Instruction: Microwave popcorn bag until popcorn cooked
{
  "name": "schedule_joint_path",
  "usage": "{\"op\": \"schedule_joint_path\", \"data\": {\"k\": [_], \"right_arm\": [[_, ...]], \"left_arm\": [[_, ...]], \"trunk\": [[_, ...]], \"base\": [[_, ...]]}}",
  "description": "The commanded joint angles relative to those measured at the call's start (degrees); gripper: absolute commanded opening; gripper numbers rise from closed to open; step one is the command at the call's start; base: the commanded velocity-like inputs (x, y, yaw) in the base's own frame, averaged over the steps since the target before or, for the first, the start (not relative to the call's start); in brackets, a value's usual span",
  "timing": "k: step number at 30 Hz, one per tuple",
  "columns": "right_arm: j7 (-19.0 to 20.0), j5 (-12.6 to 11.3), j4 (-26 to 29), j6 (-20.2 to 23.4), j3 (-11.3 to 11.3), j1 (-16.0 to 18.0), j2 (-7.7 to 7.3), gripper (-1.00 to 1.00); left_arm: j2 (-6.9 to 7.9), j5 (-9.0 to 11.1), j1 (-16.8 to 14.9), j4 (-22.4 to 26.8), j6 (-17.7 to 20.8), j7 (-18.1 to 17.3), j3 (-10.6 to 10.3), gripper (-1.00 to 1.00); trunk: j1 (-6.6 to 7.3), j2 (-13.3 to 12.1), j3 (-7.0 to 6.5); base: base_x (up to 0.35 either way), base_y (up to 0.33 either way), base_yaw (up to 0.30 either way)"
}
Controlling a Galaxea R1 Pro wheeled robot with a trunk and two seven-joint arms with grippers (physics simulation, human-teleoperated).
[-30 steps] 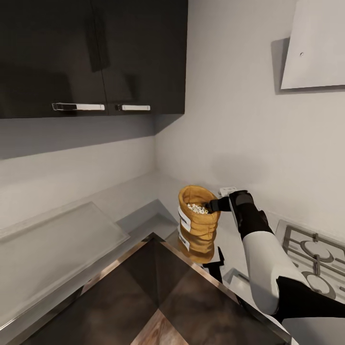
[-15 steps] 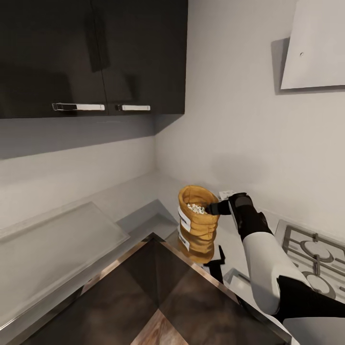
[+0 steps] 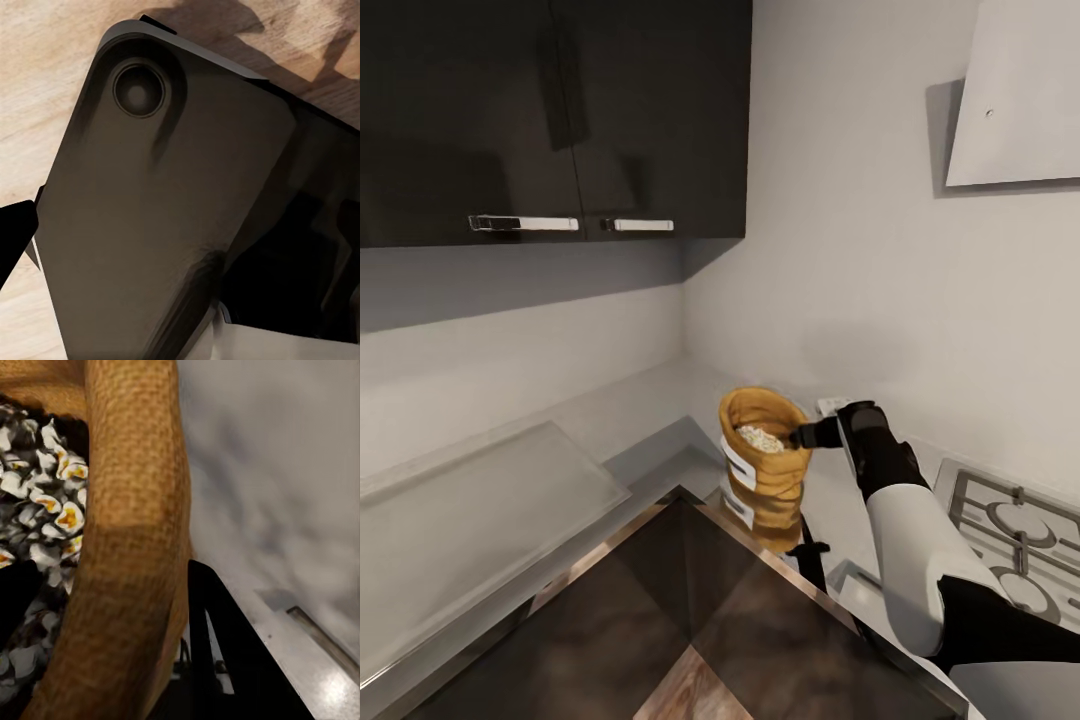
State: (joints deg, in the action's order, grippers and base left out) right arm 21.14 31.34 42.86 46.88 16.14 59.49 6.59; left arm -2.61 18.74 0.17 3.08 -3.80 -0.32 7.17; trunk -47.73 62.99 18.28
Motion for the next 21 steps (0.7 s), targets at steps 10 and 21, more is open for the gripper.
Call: {"op": "schedule_joint_path", "data": {"k": [10, 21], "right_arm": [[0.63, 0.23, 8.95, 13.12, 0.26, 0.01, 0.68, -1.00], [1.25, 0.21, 9.87, 13.12, -0.15, 0.01, 0.00, -1.00]], "left_arm": [[-0.02, -0.02, 0.01, 0.08, -0.06, -0.03, 0.47, 1.00], [-0.02, -0.02, 0.01, 0.08, -0.06, -0.03, 0.48, 1.00]], "trunk": [[-0.01, 0.03, 0.07], [-0.01, 0.03, 0.07]], "base": [[0.000, 0.000, 0.000], [0.000, 0.000, 0.000]]}}
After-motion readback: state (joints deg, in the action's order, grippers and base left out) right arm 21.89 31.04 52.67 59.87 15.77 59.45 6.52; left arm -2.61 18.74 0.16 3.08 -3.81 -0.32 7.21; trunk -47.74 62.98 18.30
